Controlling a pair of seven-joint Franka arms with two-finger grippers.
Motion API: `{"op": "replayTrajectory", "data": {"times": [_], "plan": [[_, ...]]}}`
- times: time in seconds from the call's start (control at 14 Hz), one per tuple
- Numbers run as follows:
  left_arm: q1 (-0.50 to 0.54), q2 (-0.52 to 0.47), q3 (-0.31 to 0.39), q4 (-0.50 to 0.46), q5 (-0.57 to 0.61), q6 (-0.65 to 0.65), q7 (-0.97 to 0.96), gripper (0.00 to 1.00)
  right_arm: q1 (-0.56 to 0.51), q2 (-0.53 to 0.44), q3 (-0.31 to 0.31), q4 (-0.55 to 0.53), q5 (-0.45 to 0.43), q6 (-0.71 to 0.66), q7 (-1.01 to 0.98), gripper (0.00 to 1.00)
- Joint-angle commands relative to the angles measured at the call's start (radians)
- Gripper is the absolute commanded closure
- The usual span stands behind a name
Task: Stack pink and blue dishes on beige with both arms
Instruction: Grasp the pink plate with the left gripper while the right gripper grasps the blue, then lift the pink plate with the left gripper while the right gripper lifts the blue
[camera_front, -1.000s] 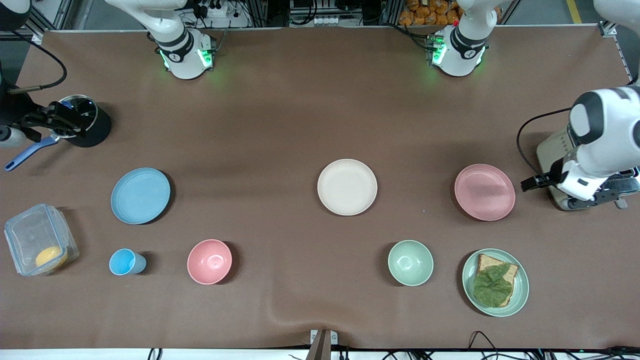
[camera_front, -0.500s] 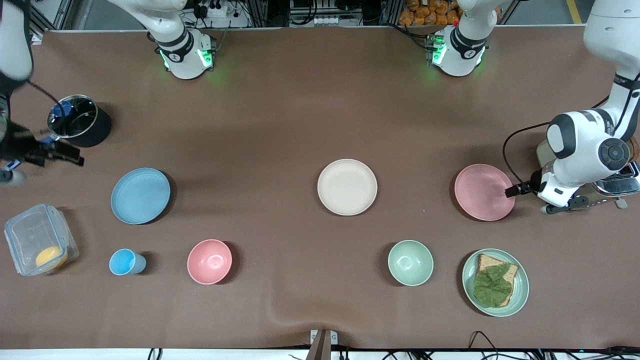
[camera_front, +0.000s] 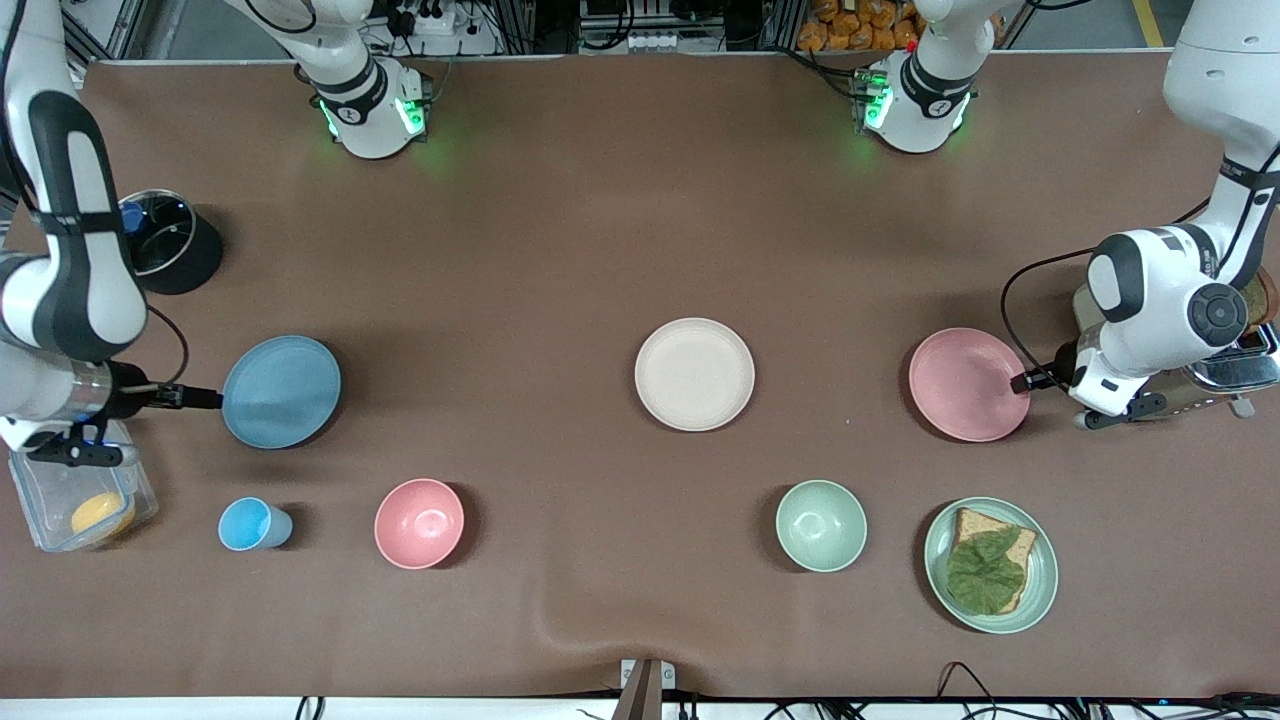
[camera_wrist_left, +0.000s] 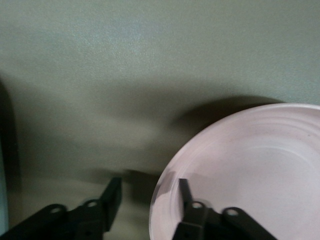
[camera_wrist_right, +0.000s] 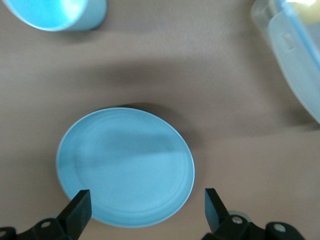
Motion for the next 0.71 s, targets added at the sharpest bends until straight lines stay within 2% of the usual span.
{"op": "replayTrajectory", "data": {"times": [0.0,0.07,0.21,0.29,0.36,0.64], "plan": [[0.011,0.016,-0.011,0.003,0.014,0.022,0.011,0.84,-0.025,0.07,0.018,0.024,-0.015,0.024,-0.002,0.0],[0.009,0.013,-0.016,0.003,0.014,0.022,0.01,1.0,-0.026,0.083,0.018,0.018,-0.017,0.044,-0.002,0.0],[0.008,-0.019,-0.022,0.001,0.014,0.013,0.013,1.0,-0.04,0.096,0.018,-0.025,-0.017,0.085,-0.034,0.0],[0.008,-0.045,-0.046,-0.002,0.014,0.007,0.014,1.0,-0.043,0.093,0.018,-0.072,-0.017,0.148,-0.04,0.0],[0.009,-0.078,-0.09,-0.005,0.014,-0.02,0.014,1.0,-0.046,0.09,0.018,-0.1,-0.018,0.191,-0.043,0.0],[0.009,-0.174,-0.288,0.033,-0.021,-0.115,-0.068,1.0,-0.077,0.098,0.018,-0.106,-0.021,0.204,-0.095,0.0]]}}
